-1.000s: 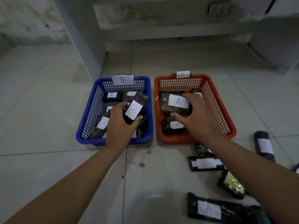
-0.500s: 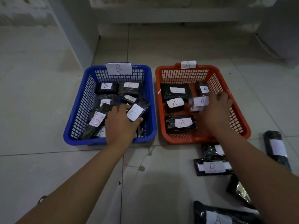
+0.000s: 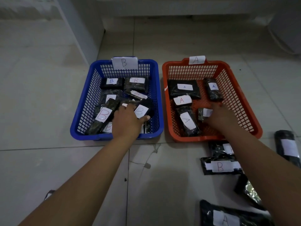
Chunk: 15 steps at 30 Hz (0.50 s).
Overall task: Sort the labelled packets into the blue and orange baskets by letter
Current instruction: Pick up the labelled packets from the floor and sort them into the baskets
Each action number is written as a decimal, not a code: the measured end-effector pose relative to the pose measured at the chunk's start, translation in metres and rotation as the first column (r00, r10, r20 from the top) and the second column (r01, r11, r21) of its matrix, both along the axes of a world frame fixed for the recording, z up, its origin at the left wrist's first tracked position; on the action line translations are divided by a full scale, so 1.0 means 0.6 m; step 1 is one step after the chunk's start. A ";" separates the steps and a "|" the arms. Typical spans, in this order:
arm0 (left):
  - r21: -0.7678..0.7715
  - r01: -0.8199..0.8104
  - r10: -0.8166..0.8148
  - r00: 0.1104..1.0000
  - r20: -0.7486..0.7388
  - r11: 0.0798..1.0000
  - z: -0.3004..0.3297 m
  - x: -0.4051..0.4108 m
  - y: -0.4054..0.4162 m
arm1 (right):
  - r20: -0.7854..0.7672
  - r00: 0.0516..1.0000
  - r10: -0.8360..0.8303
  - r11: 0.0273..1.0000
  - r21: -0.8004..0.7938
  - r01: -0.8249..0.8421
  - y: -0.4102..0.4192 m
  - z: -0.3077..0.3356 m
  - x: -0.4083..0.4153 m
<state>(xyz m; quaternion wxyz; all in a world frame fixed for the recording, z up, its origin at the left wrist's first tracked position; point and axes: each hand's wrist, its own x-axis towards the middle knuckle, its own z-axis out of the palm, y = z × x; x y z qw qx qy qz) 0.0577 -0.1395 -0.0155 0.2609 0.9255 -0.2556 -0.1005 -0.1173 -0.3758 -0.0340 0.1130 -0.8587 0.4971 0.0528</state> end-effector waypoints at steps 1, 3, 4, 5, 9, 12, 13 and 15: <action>0.019 0.037 -0.036 0.999 -0.017 0.999 0.000 0.005 0.000 | 0.057 0.998 0.012 1.000 -0.024 -0.010 0.009 0.008 0.003; 0.014 0.064 -0.064 0.998 -0.025 0.998 0.008 0.008 0.001 | 0.242 0.969 0.053 0.997 -0.069 -0.037 0.036 0.035 0.010; -0.035 0.053 -0.053 0.998 -0.020 0.998 0.015 0.006 0.003 | 0.352 0.933 0.082 0.995 -0.089 -0.053 0.051 0.049 0.013; -0.123 0.040 -0.042 0.999 -0.018 0.992 0.022 -0.001 0.007 | 0.445 0.890 0.098 0.993 -0.099 -0.060 0.068 0.063 0.013; -0.465 0.164 -0.161 0.986 0.045 0.870 0.056 -0.065 0.036 | 0.687 0.699 0.200 0.980 -0.139 -0.144 0.150 0.092 -0.022; -0.334 0.452 -0.451 0.888 0.086 0.827 0.056 -0.135 0.073 | 0.715 0.613 0.336 0.941 -0.222 -0.257 0.222 0.081 -0.091; -0.266 0.537 -0.541 0.838 0.062 0.801 0.051 -0.158 0.086 | 0.702 0.614 0.361 0.930 -0.218 -0.298 0.243 0.069 -0.118; -0.128 0.703 -0.704 0.709 0.042 0.700 0.027 -0.199 0.115 | 0.654 0.660 0.369 0.916 -0.137 -0.376 0.273 0.041 -0.177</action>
